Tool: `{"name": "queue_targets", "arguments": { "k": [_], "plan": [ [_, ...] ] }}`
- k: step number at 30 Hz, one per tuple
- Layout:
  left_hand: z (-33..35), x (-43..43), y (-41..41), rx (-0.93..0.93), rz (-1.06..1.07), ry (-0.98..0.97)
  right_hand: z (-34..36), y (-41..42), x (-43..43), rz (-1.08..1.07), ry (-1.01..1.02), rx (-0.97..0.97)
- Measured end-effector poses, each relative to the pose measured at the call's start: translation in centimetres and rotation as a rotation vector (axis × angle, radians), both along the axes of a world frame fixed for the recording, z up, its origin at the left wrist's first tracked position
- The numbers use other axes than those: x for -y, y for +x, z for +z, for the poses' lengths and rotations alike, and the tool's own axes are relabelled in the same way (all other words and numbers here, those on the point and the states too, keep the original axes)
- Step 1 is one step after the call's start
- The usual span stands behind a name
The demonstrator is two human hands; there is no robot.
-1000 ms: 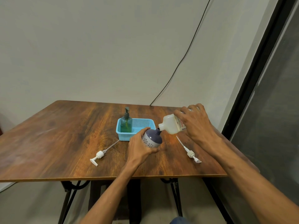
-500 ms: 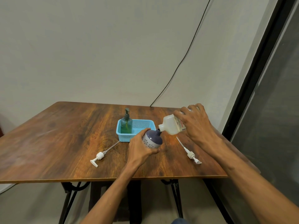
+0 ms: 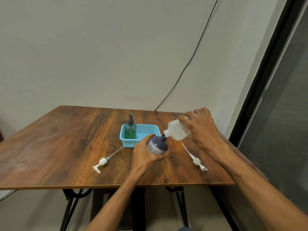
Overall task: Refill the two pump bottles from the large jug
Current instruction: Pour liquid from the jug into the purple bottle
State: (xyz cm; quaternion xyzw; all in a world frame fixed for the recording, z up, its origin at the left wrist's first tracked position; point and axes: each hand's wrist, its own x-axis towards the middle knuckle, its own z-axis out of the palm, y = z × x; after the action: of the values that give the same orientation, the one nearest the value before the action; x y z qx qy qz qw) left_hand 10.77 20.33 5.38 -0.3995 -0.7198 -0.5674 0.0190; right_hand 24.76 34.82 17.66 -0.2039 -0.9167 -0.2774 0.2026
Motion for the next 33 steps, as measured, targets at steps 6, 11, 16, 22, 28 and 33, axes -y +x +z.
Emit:
{"name": "queue_targets", "arguments": {
  "k": [6, 11, 16, 22, 28, 33],
  "plan": [
    [0.10, -0.01, -0.02, -0.006, -0.007, 0.019, -0.06, -0.07, -0.23, 0.008, 0.009, -0.006],
    [0.01, 0.01, 0.05, -0.012, -0.003, 0.008, 0.05, -0.06, -0.13, 0.004, 0.014, -0.002],
    [-0.06, -0.03, -0.02, -0.009, -0.006, 0.002, 0.12, 0.02, -0.02, 0.015, 0.027, -0.011],
    [0.11, 0.04, 0.01, -0.006, -0.008, 0.001, 0.24, -0.12, -0.21, 0.018, 0.043, 0.005],
    [0.10, 0.03, 0.10, -0.013, 0.000, 0.003, 0.33, -0.29, -0.41, 0.022, 0.089, 0.009],
    [-0.06, -0.03, 0.08, -0.006, -0.007, 0.007, 0.17, -0.40, -0.53, 0.034, 0.092, 0.005]
  ]
}}
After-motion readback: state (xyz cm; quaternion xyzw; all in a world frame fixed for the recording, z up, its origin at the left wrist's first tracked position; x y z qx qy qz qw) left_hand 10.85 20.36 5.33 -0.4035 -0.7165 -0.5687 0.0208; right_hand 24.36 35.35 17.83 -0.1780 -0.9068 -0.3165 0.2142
